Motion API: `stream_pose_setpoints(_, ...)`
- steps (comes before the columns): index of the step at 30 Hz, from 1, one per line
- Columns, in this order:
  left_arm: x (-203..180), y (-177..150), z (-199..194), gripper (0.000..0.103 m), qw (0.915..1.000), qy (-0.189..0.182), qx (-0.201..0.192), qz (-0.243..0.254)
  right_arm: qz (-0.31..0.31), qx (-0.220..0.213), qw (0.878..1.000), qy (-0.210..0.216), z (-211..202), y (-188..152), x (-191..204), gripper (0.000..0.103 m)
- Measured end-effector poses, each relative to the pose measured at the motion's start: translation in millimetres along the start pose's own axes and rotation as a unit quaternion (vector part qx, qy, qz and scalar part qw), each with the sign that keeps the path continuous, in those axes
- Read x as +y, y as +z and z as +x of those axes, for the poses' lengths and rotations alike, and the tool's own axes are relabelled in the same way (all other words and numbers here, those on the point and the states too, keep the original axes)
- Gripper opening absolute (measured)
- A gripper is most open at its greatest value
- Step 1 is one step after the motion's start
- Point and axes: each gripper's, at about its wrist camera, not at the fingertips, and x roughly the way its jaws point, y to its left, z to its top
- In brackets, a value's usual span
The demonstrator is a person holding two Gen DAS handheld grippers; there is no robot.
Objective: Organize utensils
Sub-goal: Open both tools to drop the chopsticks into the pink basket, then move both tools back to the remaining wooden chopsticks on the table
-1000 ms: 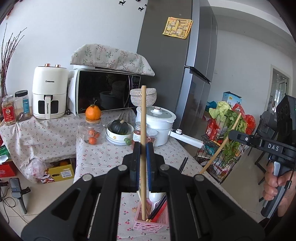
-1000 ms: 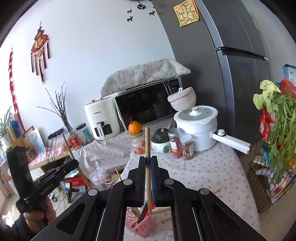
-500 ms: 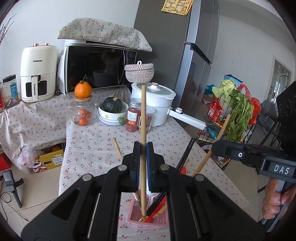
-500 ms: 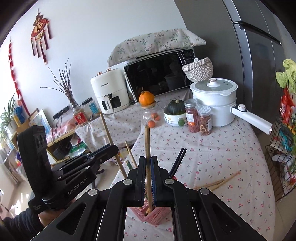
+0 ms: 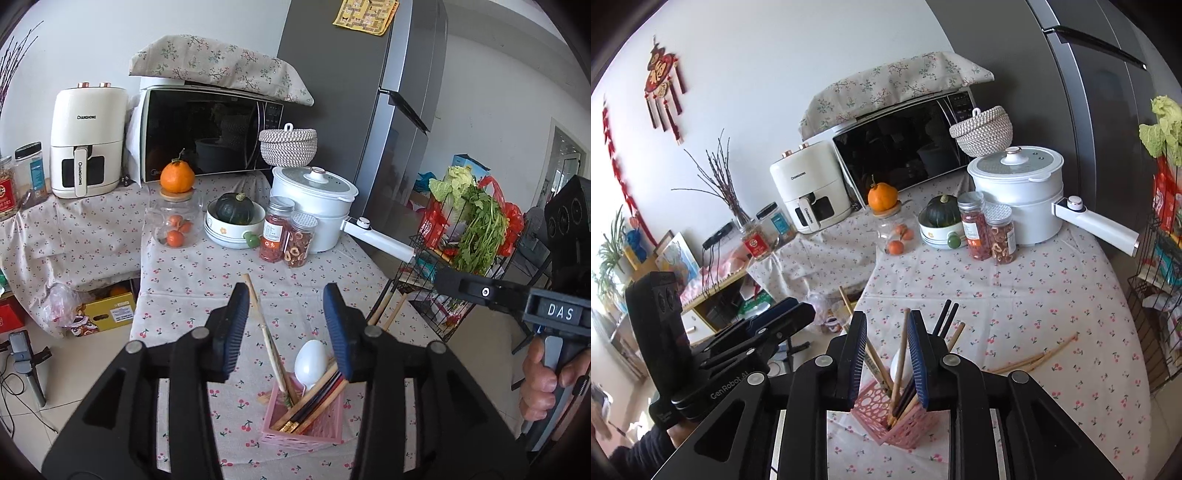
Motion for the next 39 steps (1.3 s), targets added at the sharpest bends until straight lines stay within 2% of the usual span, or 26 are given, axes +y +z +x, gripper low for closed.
stream_pose_setpoints(3,9.9,4.0,-9.5,0.062,0.9998,0.008,-0.012,-0.013,0.019,-0.017,1.000,-0.011,-11.0,6.9,-13.4,0.039)
stream_pose_setpoints(4,14.1,5.0,-12.2,0.065,0.9996,0.012,-0.016,-0.018,0.026,-0.021,0.999,-0.016,-13.6,8.8,-19.4,0.040)
stream_pose_setpoints(6,24.3,6.1,-15.0,0.076,0.9990,0.025,-0.020,-0.030,0.041,-0.023,0.998,-0.031,-16.3,11.6,-32.9,0.045)
stream_pose_setpoints(8,35.2,5.7,-15.3,0.081,0.9981,0.041,-0.018,-0.043,0.053,-0.017,0.997,-0.055,-14.5,12.9,-47.8,0.052)
stream_pose_setpoints(11,52.7,2.8,-8.7,0.086,0.9961,0.064,0.004,-0.060,0.075,0.008,0.993,-0.093,-1.2,8.7,-73.8,0.057)
stream_pose_setpoints(15,73.0,-6.0,9.5,0.092,0.9906,0.099,0.053,-0.079,0.109,0.069,0.982,-0.140,30.7,-8.9,-110.9,0.059)
stream_pose_setpoints(19,87.2,-20.4,30.8,0.093,0.9835,0.125,0.104,-0.080,0.124,0.134,0.967,-0.176,65.7,-33.6,-140.2,0.059)
stream_pose_setpoints(22,97.4,-29.9,47.8,0.093,0.9782,0.130,0.142,-0.078,0.125,0.174,0.958,-0.192,90.9,-49.6,-155.1,0.059)
stream_pose_setpoints(26,113.1,-32.9,79.4,0.093,0.9693,0.131,0.200,-0.057,0.127,0.202,0.949,-0.204,116.4,-61.6,-170.6,0.059)
stream_pose_setpoints(29,125.2,-36.3,99.6,0.093,0.9643,0.116,0.234,-0.045,0.153,0.210,0.946,-0.195,132.7,-63.9,-183.6,0.058)
stream_pose_setpoints(32,131.1,-37.2,123.4,0.091,0.9601,0.098,0.261,-0.026,0.180,0.218,0.941,-0.187,149.7,-66.5,-194.6,0.050)
stream_pose_setpoints(34,130.3,-34.2,143.3,0.086,0.9564,0.079,0.281,-0.009,0.185,0.229,0.936,-0.191,161.6,-69.7,-198.4,0.042)
stream_pose_setpoints(35,129.0,-31.6,154.1,0.082,0.9544,0.066,0.291,0.002,0.169,0.220,0.939,-0.203,162.9,-68.3,-195.1,0.038)
stream_pose_setpoints(36,125.6,-28.9,164.8,0.077,0.9524,0.054,0.300,0.015,0.147,0.234,0.935,-0.221,168.3,-67.6,-190.9,0.032)
stream_pose_setpoints(37,120.9,-26.3,175.5,0.075,0.9500,0.042,0.308,0.029,0.132,0.242,0.933,-0.231,170.6,-66.7,-186.6,0.032)
stream_pose_setpoints(39,109.3,-21.3,197.7,0.068,0.9432,0.009,0.326,0.061,0.143,0.258,0.926,-0.237,169.9,-65.4,-188.2,0.028)
